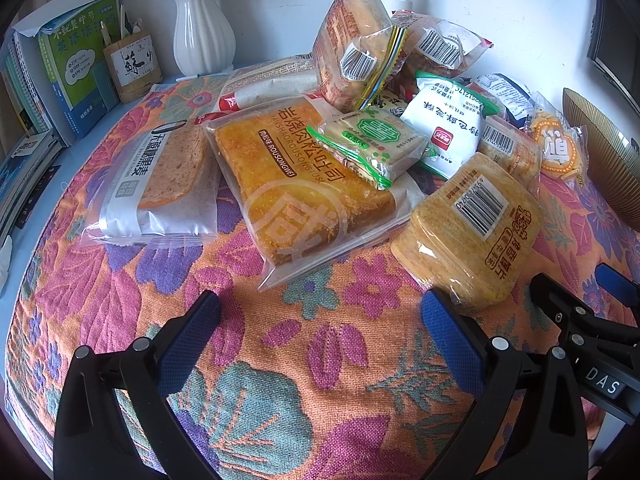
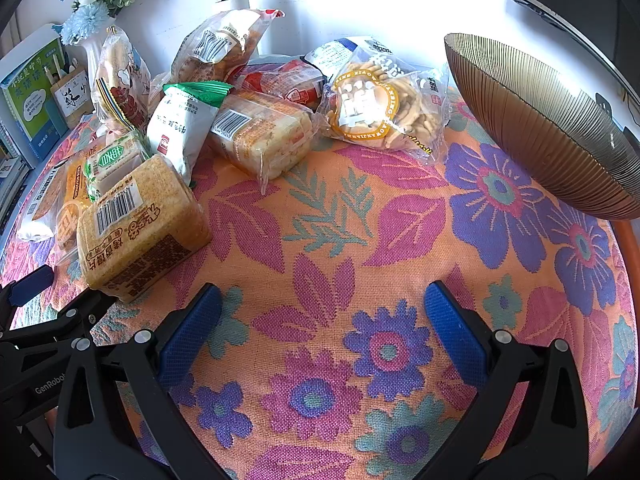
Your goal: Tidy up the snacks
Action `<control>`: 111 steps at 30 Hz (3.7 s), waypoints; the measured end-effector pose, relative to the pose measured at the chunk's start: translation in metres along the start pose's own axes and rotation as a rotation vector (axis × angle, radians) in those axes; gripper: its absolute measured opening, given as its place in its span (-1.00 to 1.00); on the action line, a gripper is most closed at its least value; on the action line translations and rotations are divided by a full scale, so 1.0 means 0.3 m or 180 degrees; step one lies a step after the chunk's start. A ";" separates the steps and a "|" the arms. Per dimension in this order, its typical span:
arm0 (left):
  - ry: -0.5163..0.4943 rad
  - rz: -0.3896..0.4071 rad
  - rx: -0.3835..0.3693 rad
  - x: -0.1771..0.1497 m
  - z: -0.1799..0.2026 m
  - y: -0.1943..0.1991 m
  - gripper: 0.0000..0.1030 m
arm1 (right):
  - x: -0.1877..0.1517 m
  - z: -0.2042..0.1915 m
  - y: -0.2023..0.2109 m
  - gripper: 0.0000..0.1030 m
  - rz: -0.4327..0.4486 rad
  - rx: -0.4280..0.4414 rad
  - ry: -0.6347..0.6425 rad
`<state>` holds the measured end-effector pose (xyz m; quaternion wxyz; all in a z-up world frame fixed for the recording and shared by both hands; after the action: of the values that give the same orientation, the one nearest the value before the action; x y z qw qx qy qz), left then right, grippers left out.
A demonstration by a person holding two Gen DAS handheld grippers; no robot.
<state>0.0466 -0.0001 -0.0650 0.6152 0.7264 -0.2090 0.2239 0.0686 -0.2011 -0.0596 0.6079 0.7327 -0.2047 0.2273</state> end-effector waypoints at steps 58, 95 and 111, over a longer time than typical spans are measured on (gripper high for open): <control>0.0001 0.0001 -0.0001 0.000 0.000 0.000 0.91 | 0.000 0.000 -0.001 0.94 0.0000 0.0000 0.0000; 0.0262 -0.0108 0.0070 0.105 -0.408 0.055 0.91 | 0.084 -0.252 0.150 0.94 0.0079 0.0899 0.0978; 0.0049 -0.0292 0.0077 0.185 -0.333 -0.197 0.91 | 0.073 -0.363 -0.117 0.94 -0.0228 0.0829 0.1158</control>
<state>0.1190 0.1064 -0.0656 0.6176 0.7409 -0.1680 0.2035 0.0975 -0.0881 -0.0578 0.5428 0.7587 -0.0345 0.3586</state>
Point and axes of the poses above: each gripper's, at about its wrist camera, not at the fingertips, and y roughly against the way its jaws point, z to its right, x to its top, the point moved 8 cm from there along -y, roughly the way its jaws point, and after that the axes turned 9 degrees about x, right-handed, at the moved point
